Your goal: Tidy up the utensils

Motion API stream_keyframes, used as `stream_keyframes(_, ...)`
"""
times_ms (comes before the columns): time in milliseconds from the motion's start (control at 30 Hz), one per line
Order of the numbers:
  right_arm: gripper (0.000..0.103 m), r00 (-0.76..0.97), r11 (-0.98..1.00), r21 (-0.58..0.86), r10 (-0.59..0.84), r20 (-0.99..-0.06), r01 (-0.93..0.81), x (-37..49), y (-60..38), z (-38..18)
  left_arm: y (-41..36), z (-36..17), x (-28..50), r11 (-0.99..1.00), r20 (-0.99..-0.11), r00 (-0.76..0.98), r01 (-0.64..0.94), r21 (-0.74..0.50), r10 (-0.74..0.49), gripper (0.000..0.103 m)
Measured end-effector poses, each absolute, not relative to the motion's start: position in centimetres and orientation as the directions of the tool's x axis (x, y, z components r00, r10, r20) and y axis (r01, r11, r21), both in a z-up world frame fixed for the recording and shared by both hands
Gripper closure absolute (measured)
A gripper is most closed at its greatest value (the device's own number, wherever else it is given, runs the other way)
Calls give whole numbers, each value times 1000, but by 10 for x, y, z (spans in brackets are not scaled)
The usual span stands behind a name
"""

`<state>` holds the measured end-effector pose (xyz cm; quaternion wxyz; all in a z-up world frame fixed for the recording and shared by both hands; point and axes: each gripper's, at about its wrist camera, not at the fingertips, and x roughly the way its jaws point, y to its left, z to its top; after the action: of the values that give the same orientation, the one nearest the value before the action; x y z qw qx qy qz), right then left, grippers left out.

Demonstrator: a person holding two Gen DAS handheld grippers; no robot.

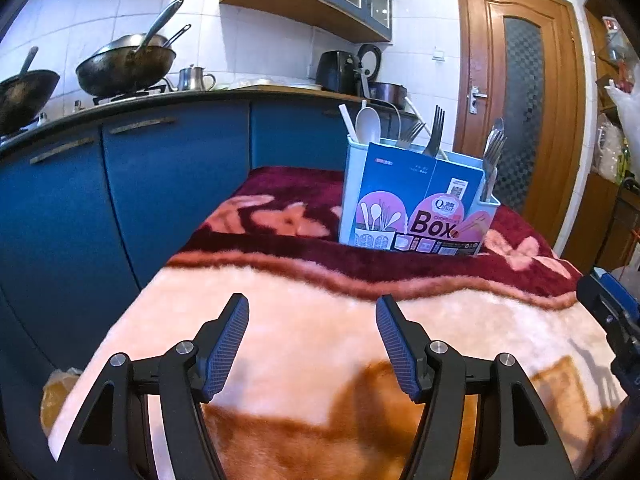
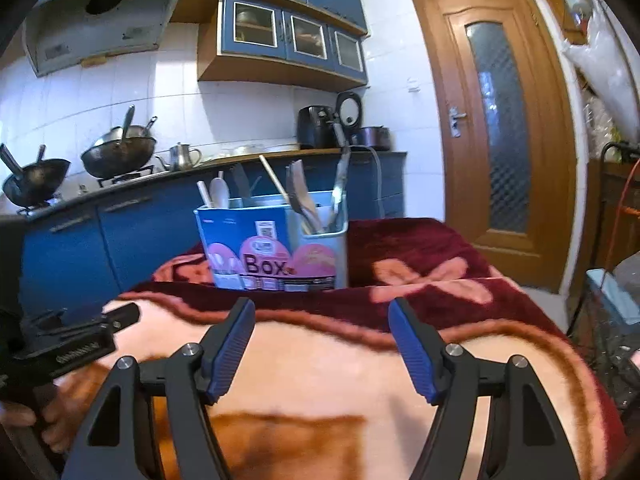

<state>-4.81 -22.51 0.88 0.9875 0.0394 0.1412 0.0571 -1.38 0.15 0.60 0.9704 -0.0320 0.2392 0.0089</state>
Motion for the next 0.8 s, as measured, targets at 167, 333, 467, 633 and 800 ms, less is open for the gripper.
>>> stream_keyframes(167, 29, 953, 989, 107, 131, -272, -105, -47, -229, 6, 0, 6, -14, 998, -459, 888, -41, -50, 14, 36)
stream_keyframes(333, 29, 952, 986, 124, 139, -275, -108, -47, -231, 5, -2, 5, -16, 998, -449, 893, -44, -34, 25, 36)
stream_keyframes(467, 29, 951, 986, 123, 141, -276, -111, -46, -231, 5, -4, 6, -17, 999, -442, 896, -50, -20, 36, 36)
stream_keyframes(633, 29, 951, 986, 129, 141, -275, -109, -46, -231, 5, -7, 6, -18, 999, -434, 900, -50, -3, 43, 36)
stream_keyframes(800, 29, 952, 986, 127, 141, -273, -109, -46, -230, 5, -7, 7, -19, 999, -423, 905, -45, -5, 39, 36)
